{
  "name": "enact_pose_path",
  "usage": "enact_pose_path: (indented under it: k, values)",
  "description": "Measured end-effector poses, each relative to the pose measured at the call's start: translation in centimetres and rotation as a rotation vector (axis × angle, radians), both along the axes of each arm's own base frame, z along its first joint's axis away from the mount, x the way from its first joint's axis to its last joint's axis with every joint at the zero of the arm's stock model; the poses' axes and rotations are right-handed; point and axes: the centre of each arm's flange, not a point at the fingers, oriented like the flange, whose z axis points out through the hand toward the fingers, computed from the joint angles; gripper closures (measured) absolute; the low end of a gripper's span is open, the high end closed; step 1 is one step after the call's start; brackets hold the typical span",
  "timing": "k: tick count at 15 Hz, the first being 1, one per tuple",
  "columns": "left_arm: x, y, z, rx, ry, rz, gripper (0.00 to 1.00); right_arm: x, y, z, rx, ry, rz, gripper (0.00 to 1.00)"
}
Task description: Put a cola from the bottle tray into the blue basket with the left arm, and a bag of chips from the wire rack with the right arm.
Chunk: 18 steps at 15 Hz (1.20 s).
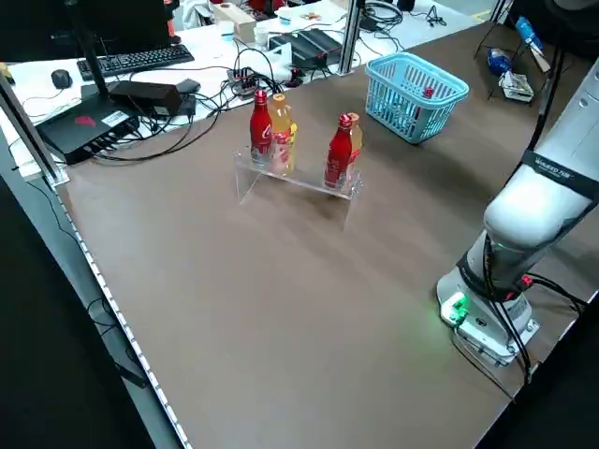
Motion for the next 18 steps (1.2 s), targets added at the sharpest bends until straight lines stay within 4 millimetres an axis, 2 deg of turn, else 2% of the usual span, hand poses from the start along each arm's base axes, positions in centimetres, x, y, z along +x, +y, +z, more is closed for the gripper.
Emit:
enact_pose_path:
  k: [3, 4, 7, 9, 10, 15, 18]
  values:
    - [0.0, -0.5, -0.4, 0.03, 0.002, -0.017, 0.0, -1.1, -4.3, 0.7, -0.143, 0.004, 0.157, 0.52]
    - [0.0, -0.8, -0.5, 0.031, 0.003, -0.023, 0.0, -1.5, -5.6, 0.7, -0.184, 0.018, 0.209, 0.48]
    - [0.1, -1.2, -0.8, 0.031, 0.009, -0.029, 0.0, -2.5, -8.5, 1.3, -0.221, 0.028, 0.281, 0.23]
    - [0.2, -1.2, -1.0, 0.032, 0.013, -0.026, 0.0, -3.6, -9.1, 1.6, -0.234, 0.029, 0.294, 0.05]
    - [0.3, -1.2, -1.1, 0.032, 0.014, -0.023, 0.0, -4.6, -9.0, 1.5, -0.24, 0.034, 0.303, 0.0]
    - [0.4, -0.8, -1.1, 0.032, 0.014, -0.015, 0.0, -6.3, -9.3, 1.8, -0.279, 0.037, 0.309, 0.0]
    - [0.4, -0.7, -1.1, 0.032, 0.014, -0.013, 0.0, -6.4, -9.5, 2.3, -0.282, 0.005, 0.3, 0.0]
